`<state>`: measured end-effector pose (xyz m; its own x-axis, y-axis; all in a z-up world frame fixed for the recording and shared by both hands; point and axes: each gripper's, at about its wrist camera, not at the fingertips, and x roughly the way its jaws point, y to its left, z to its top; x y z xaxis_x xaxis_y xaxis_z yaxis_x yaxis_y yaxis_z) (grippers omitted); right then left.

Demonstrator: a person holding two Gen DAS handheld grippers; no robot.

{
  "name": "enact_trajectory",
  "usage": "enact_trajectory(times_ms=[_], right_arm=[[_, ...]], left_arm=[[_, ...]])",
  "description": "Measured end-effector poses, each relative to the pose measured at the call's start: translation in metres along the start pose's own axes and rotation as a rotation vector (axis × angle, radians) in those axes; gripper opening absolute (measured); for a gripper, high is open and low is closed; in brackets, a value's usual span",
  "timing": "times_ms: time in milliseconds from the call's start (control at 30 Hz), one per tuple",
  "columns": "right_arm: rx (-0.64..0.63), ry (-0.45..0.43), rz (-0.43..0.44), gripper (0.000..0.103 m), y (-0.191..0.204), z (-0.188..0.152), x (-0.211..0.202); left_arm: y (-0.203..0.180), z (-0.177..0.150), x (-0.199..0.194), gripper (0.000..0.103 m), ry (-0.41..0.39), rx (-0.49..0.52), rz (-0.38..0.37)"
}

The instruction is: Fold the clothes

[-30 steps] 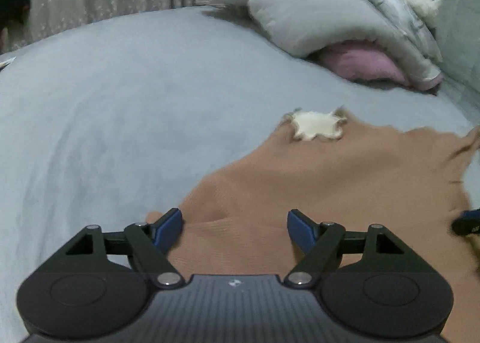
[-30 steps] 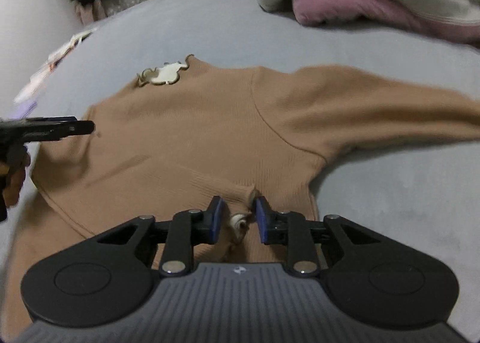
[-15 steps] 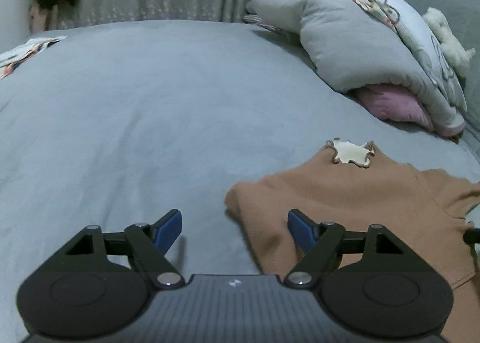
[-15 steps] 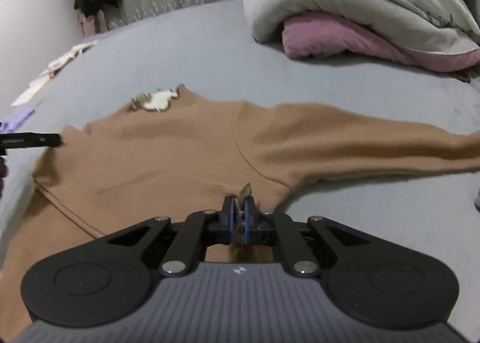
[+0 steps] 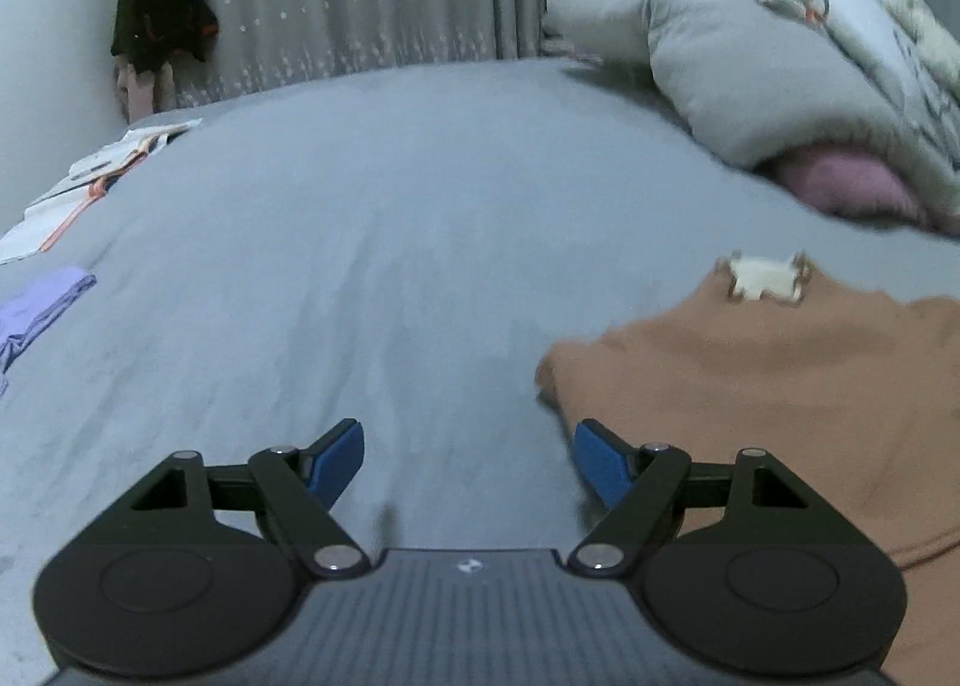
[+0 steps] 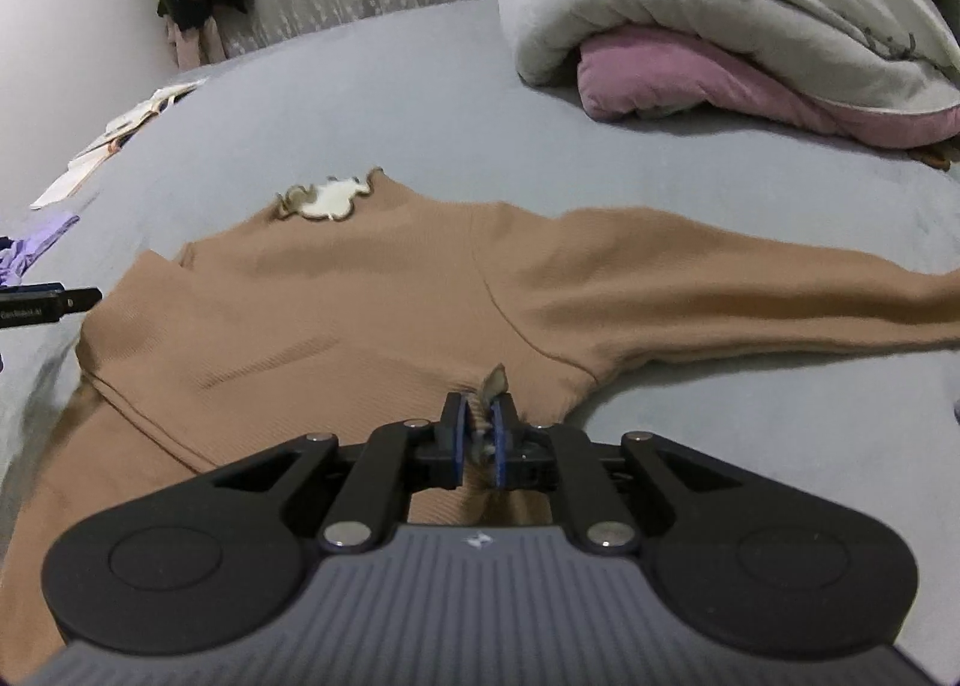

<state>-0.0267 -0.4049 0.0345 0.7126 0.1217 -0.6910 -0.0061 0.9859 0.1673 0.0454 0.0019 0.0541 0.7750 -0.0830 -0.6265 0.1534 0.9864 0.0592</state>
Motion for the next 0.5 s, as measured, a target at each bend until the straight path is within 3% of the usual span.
enact_trajectory(times_ms=[100, 167, 200, 300, 333, 367, 500], right_arm=[[-0.004, 0.055, -0.022, 0.012, -0.001, -0.004, 0.011], [0.009, 0.054, -0.032, 0.013, -0.009, -0.003, 0.009], [0.028, 0.038, -0.028, 0.015, -0.015, -0.001, 0.005], [0.084, -0.007, -0.017, 0.023, -0.035, 0.006, -0.009], [0.103, -0.022, -0.014, 0.034, -0.042, 0.008, -0.013], [0.132, -0.032, -0.048, 0.042, -0.057, 0.013, -0.016], [0.248, -0.072, -0.186, 0.049, -0.118, 0.035, -0.025]], left_arm=[[-0.014, 0.000, 0.004, 0.078, 0.027, 0.016, -0.047], [-0.026, -0.012, 0.026, 0.080, 0.147, 0.033, -0.024], [-0.024, -0.015, 0.029, 0.086, 0.159, 0.009, -0.022], [-0.015, -0.020, 0.031, 0.089, 0.168, -0.058, -0.023], [-0.013, -0.017, 0.027, 0.089, 0.162, -0.069, -0.020], [-0.013, -0.014, 0.023, 0.089, 0.152, -0.066, -0.016], [-0.020, -0.006, 0.003, 0.089, 0.083, -0.050, 0.014]])
